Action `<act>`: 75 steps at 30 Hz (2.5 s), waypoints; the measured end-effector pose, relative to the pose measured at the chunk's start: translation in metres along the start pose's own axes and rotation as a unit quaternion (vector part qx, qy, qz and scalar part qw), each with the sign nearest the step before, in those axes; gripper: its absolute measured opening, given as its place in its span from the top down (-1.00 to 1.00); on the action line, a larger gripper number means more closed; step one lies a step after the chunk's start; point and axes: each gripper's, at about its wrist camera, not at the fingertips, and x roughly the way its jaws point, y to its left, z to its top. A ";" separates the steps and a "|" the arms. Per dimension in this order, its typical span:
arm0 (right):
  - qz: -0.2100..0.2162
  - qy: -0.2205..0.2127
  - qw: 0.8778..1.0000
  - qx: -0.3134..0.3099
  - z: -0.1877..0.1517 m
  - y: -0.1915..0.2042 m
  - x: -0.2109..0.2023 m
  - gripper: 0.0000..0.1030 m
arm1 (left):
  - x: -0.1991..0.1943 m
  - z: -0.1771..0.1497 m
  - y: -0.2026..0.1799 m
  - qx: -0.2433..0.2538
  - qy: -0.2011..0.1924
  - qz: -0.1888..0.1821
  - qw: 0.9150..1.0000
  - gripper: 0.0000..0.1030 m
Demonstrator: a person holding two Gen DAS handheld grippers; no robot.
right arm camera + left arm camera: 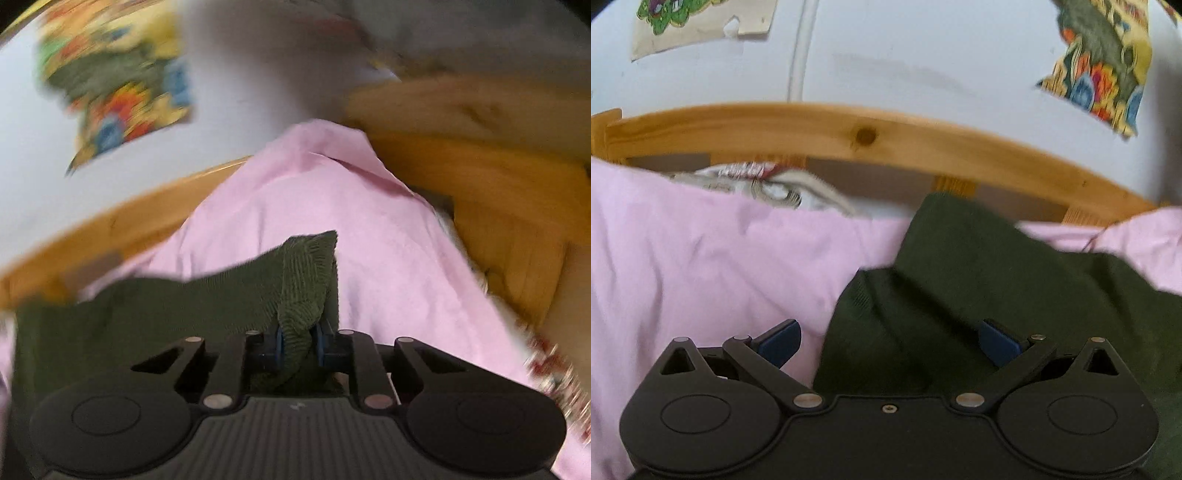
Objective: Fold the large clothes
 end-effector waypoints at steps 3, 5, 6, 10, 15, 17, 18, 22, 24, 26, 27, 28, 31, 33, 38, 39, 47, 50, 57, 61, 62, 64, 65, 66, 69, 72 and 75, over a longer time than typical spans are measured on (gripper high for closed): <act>-0.013 -0.017 0.999 -0.040 -0.003 0.011 -0.018 0.03 | -0.004 -0.006 0.006 0.006 -0.012 0.002 1.000 -0.98; -0.019 -0.058 0.997 -0.056 -0.001 0.022 -0.040 -0.60 | -0.012 -0.005 0.008 0.008 -0.052 0.002 0.999 -0.98; -0.031 -0.090 0.992 -0.078 0.001 0.030 -0.049 -0.85 | -0.016 -0.003 0.007 0.012 -0.070 0.001 0.997 -0.98; -0.044 -0.174 0.967 -0.179 0.006 0.073 -0.053 -0.99 | -0.020 0.009 -0.011 0.038 -0.127 -0.013 0.991 -0.99; 0.005 -0.124 0.969 -0.216 0.001 0.137 0.007 -0.99 | 0.006 0.029 -0.065 0.084 -0.147 -0.041 0.985 -0.99; 0.017 -0.083 0.961 -0.263 -0.011 0.158 0.034 -0.99 | 0.023 0.031 -0.087 0.107 -0.131 -0.039 0.985 -0.99; 0.001 -0.069 0.952 -0.299 -0.019 0.167 0.048 -0.98 | 0.036 0.031 -0.097 0.118 -0.114 -0.029 0.986 -0.99; -0.083 -0.090 0.941 -0.317 -0.036 0.142 0.057 -0.98 | 0.078 0.016 -0.100 0.116 -0.063 0.016 0.991 -0.99; -0.105 -0.107 0.950 -0.275 -0.032 0.117 0.047 -0.97 | 0.093 0.006 -0.082 0.092 -0.051 0.005 0.994 -0.99; -0.090 -0.118 0.954 -0.259 -0.035 0.097 0.040 -0.97 | 0.099 -0.002 -0.068 0.078 -0.062 -0.016 0.995 -0.99; -0.083 -0.126 0.953 -0.264 -0.042 0.092 0.044 -0.97 | 0.101 -0.005 -0.065 0.077 -0.067 -0.020 0.995 -0.99; -0.085 -0.131 0.951 -0.266 -0.046 0.091 0.049 -0.97 | 0.102 -0.007 -0.064 0.077 -0.069 -0.023 0.994 -0.99; -0.103 -0.145 0.942 -0.283 -0.056 0.096 0.056 -0.98 | 0.105 -0.013 -0.072 0.095 -0.077 -0.008 0.992 -0.99; -0.101 -0.143 0.943 -0.284 -0.056 0.097 0.051 -0.98 | 0.104 -0.014 -0.076 0.106 -0.077 0.002 0.991 -0.99; -0.046 -0.133 0.966 -0.216 -0.043 0.122 -0.003 -0.99 | 0.068 -0.006 -0.082 0.109 -0.067 0.025 0.991 -0.99; -0.022 -0.134 0.967 -0.217 -0.047 0.130 -0.012 -0.99 | 0.054 -0.009 -0.081 0.101 -0.067 0.003 0.993 -0.99; -0.011 -0.081 0.925 -0.371 -0.122 0.168 -0.019 -0.99 | 0.027 -0.059 -0.085 0.167 -0.007 -0.044 0.985 -0.99; -0.017 -0.047 0.925 -0.376 -0.112 0.170 -0.021 -0.99 | 0.026 -0.059 -0.077 0.162 0.006 -0.047 0.986 -0.99; 0.030 -0.026 0.922 -0.386 -0.099 0.142 -0.089 -0.99 | -0.016 -0.047 -0.037 0.140 0.021 -0.031 0.989 -0.99; 0.070 -0.021 0.911 -0.407 -0.115 0.118 -0.140 -0.99 | -0.063 -0.066 -0.011 0.169 0.027 -0.049 0.984 -0.99; 0.080 -0.017 0.907 -0.412 -0.120 0.114 -0.151 -0.99 | -0.076 -0.072 -0.006 0.179 0.029 -0.055 0.982 -0.99; 0.099 -0.010 0.898 -0.428 -0.130 0.109 -0.172 -0.99 | -0.099 -0.084 0.002 0.207 0.034 -0.063 0.976 -0.99; 0.108 -0.009 0.893 -0.437 -0.135 0.107 -0.183 -0.99 | -0.109 -0.091 0.004 0.219 0.035 -0.066 0.973 -0.99; 0.116 -0.007 0.887 -0.447 -0.142 0.105 -0.194 -0.99 | -0.121 -0.098 0.008 0.234 0.036 -0.069 0.969 -0.99; 0.139 0.006 0.872 -0.470 -0.160 0.110 -0.220 -0.99 | -0.146 -0.119 0.013 0.274 0.049 -0.069 0.958 -0.99; 0.159 0.029 0.862 -0.480 -0.183 0.111 -0.245 -0.99 | -0.168 -0.136 0.016 0.298 0.064 -0.059 0.950 -0.99; 0.173 0.056 0.855 -0.485 -0.208 0.110 -0.267 -0.99 | -0.194 -0.149 0.018 0.315 0.075 -0.057 0.944 -0.99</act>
